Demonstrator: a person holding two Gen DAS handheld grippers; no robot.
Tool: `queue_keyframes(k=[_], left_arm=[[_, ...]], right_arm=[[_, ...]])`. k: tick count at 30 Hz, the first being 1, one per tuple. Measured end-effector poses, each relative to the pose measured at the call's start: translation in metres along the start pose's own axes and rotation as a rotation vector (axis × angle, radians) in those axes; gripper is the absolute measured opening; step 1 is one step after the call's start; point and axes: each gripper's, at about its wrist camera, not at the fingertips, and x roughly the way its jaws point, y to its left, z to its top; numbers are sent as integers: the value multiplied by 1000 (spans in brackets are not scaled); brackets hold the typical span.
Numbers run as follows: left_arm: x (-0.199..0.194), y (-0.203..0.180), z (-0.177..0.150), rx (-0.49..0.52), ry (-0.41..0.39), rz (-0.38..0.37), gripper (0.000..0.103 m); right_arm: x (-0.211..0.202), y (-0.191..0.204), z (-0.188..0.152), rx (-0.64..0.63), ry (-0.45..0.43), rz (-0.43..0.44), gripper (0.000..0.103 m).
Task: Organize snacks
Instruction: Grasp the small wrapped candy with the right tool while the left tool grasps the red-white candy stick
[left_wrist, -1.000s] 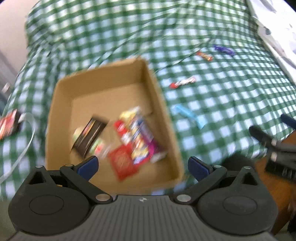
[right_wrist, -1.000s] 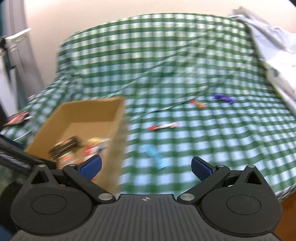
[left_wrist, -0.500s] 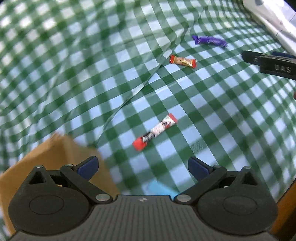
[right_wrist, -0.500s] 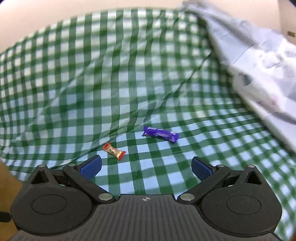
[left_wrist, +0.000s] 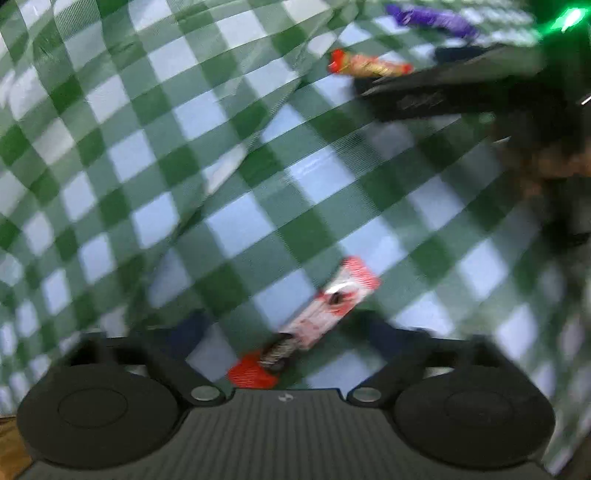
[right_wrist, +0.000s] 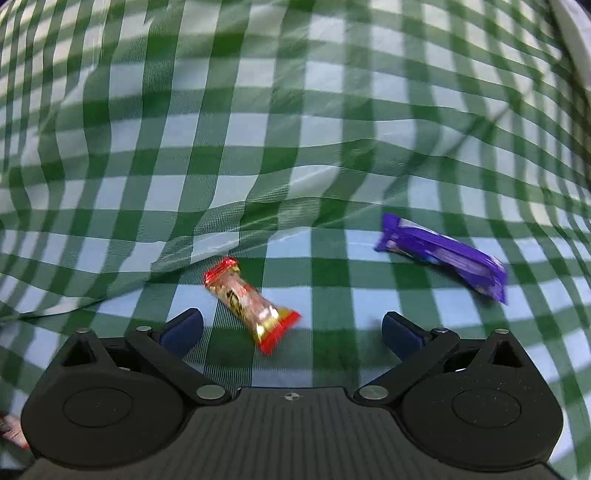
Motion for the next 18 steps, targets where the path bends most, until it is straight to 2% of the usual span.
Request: queue_keyframes(k=[1,2,3,5,7,11,15,18], left_arm=[[-6,1,0,-13,-13,-22,23],[-11,-1,-1,2,-25,6,7],[-14,-2,-2,12,-34,17,6],[-20,0,-7,-11,-55,12,6],[-29,-1,-13,-21,-66,12,6],[-66,-12,-26,-60,-105,-8,6],[-112,-24,-50,-78,-163,-20,6],[-150,-34,-74,-96,-217,-13,6]], right_arm=[[5,3,0,-18,-5,0,101],[7,6,0,-42,-21,7,93],[5,9,-3,-83,-59,37,63],[-3,17,-5,-138,-82,61,19],[-8,21,-7,-173,-62,36,18],[-38,11,-12,-90,-40,-10,18],[-94,-7,-22,63,-44,-42,18],[-148,-5,-38,126,-59,-53,18]])
